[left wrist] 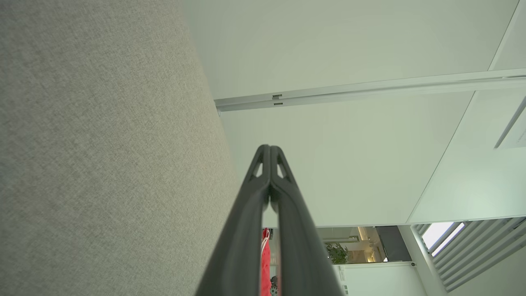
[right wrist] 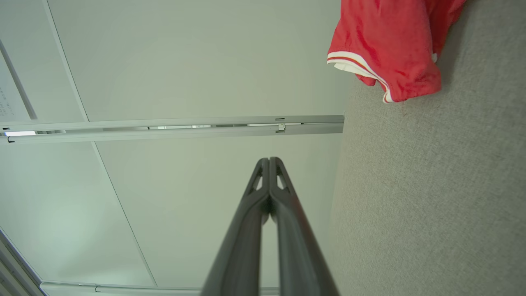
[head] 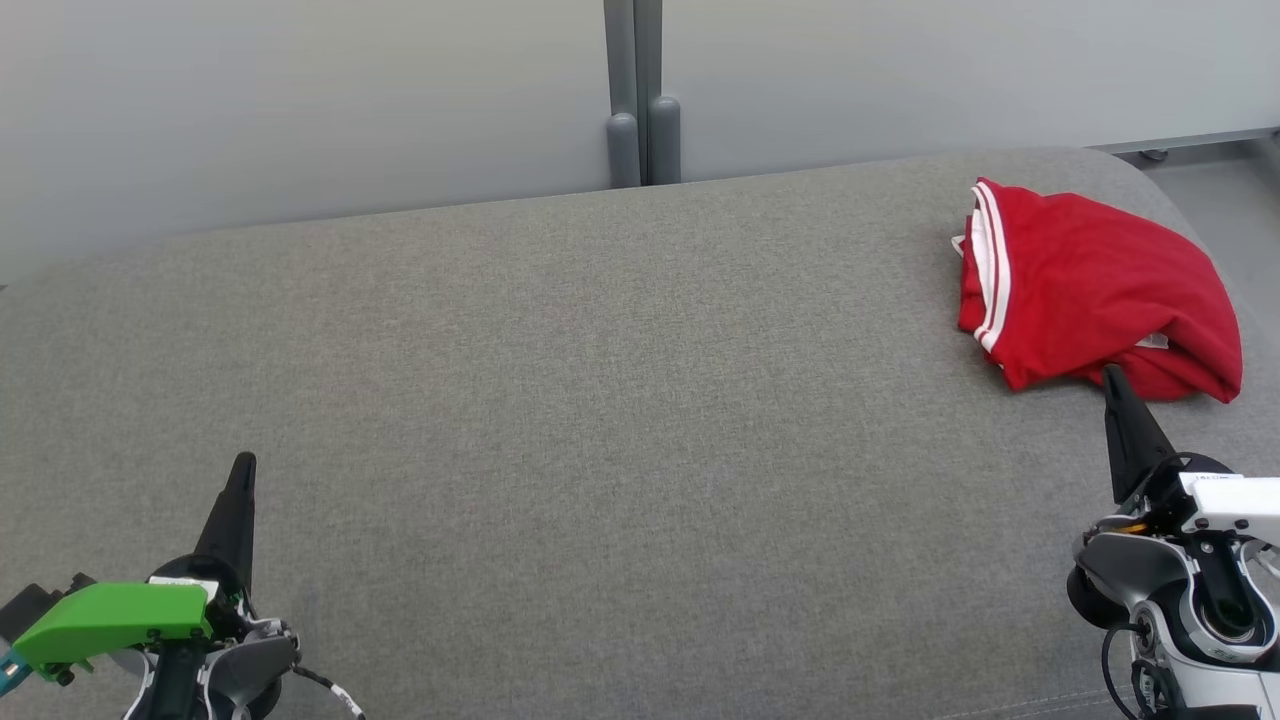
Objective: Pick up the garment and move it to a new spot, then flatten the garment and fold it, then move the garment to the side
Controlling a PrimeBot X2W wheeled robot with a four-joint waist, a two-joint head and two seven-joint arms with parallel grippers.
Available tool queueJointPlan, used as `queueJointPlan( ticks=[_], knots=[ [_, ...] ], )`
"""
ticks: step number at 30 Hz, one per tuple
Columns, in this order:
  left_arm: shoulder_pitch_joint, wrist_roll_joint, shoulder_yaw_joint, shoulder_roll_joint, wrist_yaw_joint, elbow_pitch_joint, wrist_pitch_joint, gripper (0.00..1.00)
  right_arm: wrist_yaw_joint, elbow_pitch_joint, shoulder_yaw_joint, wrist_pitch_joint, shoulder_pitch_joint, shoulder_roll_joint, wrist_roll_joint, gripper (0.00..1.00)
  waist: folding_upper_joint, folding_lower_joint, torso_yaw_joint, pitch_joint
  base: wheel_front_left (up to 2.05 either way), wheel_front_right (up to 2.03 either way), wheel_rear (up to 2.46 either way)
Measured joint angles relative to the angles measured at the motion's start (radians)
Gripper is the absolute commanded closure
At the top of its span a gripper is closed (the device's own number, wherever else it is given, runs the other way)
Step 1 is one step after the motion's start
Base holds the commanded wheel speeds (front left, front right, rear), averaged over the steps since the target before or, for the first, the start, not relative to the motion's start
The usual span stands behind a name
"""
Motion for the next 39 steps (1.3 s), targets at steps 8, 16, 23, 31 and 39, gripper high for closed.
queueJointPlan(
  ticks=[8, 16, 23, 31, 39],
  knots=[
    [0.0, 0.0, 0.0, 0.0, 0.0, -0.006, 0.0, 1.0, 0.0, 0.0, 0.0, 0.0, 0.0, 0.0, 0.0, 1.0, 0.0, 0.0, 0.0, 0.0, 0.0, 0.0, 0.0],
    [0.0, 0.0, -0.001, 0.0, 0.0, -0.01, 0.0, 1.0, 0.0, 0.0, 0.0, 0.0, 0.0, 0.0, 0.0, 1.0, 0.0, 0.0, 0.0, 0.0, 0.0, 0.0, 0.0],
    [0.0, 0.0, -0.001, 0.0, 0.0, -0.012, 0.0, 1.0, 0.0, 0.0, 0.0, 0.0, 0.0, 0.0, 0.0, 1.0, 0.0, 0.0, 0.0, 0.0, 0.0, 0.0, 0.0],
    [0.0, 0.0, -0.002, 0.0, 0.001, -0.014, 0.0, 1.0, 0.0, 0.0, 0.0, 0.0, 0.0, 0.0, 0.0, 1.0, 0.0, 0.0, 0.0, 0.0, 0.0, 0.0, 0.0],
    [0.0, 0.0, -0.002, 0.0, 0.005, -0.016, 0.0, 1.0, 0.0, 0.0, 0.0, 0.0, 0.0, 0.0, 0.0, 1.0, 0.0, 0.0, 0.0, 0.0, 0.0, 0.0, 0.0]
  ],
)
